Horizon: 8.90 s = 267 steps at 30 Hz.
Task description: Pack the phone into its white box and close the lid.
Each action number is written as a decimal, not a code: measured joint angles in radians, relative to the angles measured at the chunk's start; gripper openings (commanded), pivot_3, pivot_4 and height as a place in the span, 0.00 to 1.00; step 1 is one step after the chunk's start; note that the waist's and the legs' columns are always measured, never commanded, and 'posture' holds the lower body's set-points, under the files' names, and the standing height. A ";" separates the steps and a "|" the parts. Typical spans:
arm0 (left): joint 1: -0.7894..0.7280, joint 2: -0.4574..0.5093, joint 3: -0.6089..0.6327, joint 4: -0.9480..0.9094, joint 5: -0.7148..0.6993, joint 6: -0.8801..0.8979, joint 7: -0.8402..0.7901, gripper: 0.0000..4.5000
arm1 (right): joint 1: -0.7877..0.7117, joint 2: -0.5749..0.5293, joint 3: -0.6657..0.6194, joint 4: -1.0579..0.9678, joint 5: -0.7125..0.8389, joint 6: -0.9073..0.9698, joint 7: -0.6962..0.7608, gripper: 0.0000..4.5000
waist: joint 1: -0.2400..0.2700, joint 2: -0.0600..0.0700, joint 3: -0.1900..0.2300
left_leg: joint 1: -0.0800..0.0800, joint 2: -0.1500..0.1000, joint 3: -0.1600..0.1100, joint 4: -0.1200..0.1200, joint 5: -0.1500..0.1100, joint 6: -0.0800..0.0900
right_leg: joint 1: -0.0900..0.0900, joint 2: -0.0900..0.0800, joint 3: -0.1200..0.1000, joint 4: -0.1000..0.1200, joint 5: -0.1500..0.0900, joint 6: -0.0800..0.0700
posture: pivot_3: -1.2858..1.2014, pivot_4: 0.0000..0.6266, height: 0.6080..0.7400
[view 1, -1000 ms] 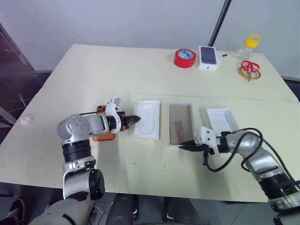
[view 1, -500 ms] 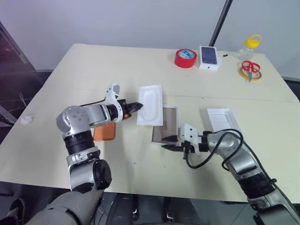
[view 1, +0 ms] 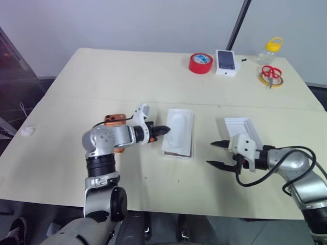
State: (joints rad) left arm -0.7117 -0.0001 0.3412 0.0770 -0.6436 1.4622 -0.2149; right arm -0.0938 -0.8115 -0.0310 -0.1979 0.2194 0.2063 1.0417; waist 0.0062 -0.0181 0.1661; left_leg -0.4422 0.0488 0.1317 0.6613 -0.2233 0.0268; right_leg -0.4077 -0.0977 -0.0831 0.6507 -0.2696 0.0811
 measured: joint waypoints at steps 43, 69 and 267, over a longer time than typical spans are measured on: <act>0.168 0.439 -0.154 -0.125 0.053 -0.453 -0.317 1.00 | -0.277 0.332 0.303 0.171 -0.287 -0.001 -0.336 0.01 | -0.018 0.001 0.001 | -0.001 -0.001 0.000 -0.004 0.003 -0.007 | -0.003 -0.003 0.000 0.000 -0.002 -0.004 | 0.52 0.24 0.95; 0.188 0.675 0.140 0.110 -0.076 -0.129 -0.299 1.00 | -0.574 0.592 0.410 0.349 -0.299 -0.002 -0.311 0.01 | -0.028 0.000 0.002 | 0.000 0.000 0.000 -0.010 0.007 -0.011 | -0.006 0.000 0.000 0.001 0.001 0.000 | 0.52 0.24 0.95; -0.128 0.306 -0.159 0.232 -0.090 -0.077 -0.316 0.56 | -0.287 0.272 0.144 0.178 -0.051 -0.010 -0.180 0.87 | -0.019 -0.007 0.007 | -0.002 0.000 0.002 -0.013 0.009 -0.012 | -0.007 -0.001 -0.003 -0.001 0.001 -0.002 | 0.52 0.24 0.95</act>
State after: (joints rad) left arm -0.8394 0.3060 0.1827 0.3093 -0.7332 1.3854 -0.5305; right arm -0.3810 -0.5392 0.1129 -0.0197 0.1685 0.1962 0.8619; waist -0.0126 -0.0254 0.1730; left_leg -0.4441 0.0488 0.1335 0.6482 -0.2142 0.0146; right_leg -0.4151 -0.0986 -0.0864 0.6500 -0.2681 0.0795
